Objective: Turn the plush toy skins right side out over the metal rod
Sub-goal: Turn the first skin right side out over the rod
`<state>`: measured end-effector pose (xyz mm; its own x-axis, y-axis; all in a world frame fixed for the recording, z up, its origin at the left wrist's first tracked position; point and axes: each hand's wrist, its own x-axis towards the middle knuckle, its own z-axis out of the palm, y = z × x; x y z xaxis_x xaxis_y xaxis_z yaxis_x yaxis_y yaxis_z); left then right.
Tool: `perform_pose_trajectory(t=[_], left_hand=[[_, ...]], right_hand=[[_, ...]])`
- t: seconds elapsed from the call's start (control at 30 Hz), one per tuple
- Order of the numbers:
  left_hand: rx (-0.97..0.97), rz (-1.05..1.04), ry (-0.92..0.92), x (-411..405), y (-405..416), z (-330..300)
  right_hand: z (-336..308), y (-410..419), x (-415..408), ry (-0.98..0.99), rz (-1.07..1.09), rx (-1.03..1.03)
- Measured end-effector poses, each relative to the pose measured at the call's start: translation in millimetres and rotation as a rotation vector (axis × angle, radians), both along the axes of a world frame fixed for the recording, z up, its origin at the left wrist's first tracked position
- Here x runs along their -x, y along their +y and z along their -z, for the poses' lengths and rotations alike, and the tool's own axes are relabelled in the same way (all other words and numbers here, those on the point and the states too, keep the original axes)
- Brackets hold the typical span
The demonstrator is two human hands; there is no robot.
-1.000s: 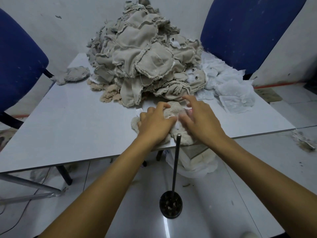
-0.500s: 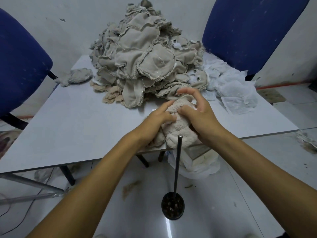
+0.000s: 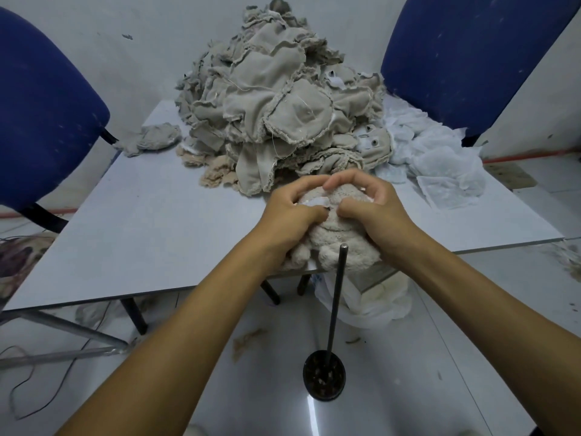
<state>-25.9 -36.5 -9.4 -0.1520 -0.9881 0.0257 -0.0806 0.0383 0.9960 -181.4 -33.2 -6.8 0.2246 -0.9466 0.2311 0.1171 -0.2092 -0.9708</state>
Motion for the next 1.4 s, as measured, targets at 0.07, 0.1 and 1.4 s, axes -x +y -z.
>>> perform_pose_trajectory(t=[0.07, 0.1, 1.4], left_hand=[[-0.16, 0.185, 0.133, -4, -3, -5], [-0.228, 0.245, 0.201, -6, -3, -7], [0.494, -0.165, -0.392, -20, 2, -56]], right_hand=[[-2, -3, 3, 0.03, 0.046, 0.007], [-2, -4, 5, 0.048, 0.057, 0.009], [-25, -5, 28, 0.691, 0.366, 0.813]])
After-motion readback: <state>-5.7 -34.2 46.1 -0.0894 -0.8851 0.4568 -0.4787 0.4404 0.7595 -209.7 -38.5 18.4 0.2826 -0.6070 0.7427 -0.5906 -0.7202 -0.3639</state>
